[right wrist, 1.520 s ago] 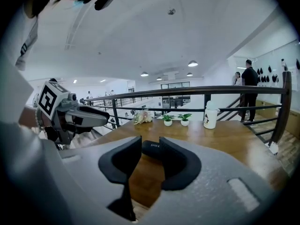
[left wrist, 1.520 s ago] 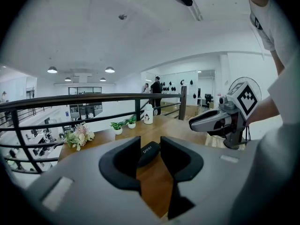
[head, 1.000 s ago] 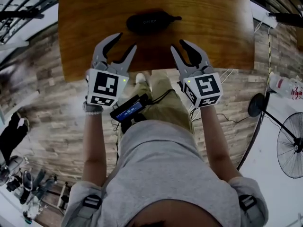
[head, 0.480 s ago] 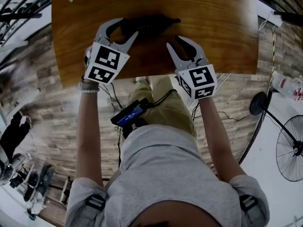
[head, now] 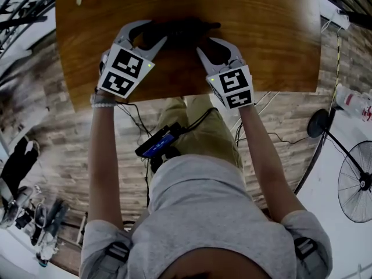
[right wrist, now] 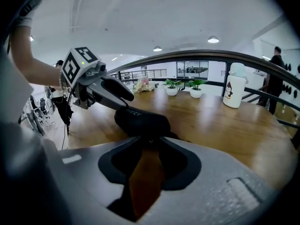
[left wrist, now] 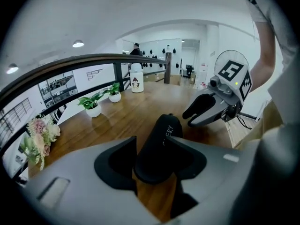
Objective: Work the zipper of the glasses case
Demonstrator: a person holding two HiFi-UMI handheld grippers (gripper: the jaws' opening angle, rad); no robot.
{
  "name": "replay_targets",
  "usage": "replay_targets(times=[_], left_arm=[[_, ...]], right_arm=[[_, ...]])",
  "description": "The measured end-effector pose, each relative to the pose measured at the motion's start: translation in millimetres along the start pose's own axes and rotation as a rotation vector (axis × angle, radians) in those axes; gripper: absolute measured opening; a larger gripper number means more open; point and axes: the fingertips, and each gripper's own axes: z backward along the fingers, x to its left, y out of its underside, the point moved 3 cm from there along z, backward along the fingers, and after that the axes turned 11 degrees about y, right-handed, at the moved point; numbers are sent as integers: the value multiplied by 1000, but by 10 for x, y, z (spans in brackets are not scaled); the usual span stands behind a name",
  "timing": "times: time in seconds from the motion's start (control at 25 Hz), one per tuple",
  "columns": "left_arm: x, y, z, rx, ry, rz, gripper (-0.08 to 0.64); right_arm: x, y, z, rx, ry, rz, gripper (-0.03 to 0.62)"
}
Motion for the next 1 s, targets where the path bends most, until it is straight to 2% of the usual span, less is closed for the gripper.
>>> replay_targets(times=[0.2, 0.4, 0.52, 0.64, 0.84, 1.0], left_arm=[[-66, 0, -21, -1, 49, -11, 169], [-97, -27, -52, -4, 73, -18, 144], [-109, -14, -55, -13, 74, -7, 144], [-109, -20, -56, -13, 77, -9, 144], [-121, -33, -74, -18, 79, 9, 132], [-142, -33, -96, -24, 79, 16, 114]], right_arm=[[10, 80, -131, 40, -6, 53, 114], [17, 150, -198, 74, -7, 96, 84], [15, 179, -215, 78, 11, 96, 63], [-15, 184, -219, 83, 31, 110, 6], [-8, 189, -206, 90, 28, 125, 3], [12, 200, -207, 89, 27, 98, 3]])
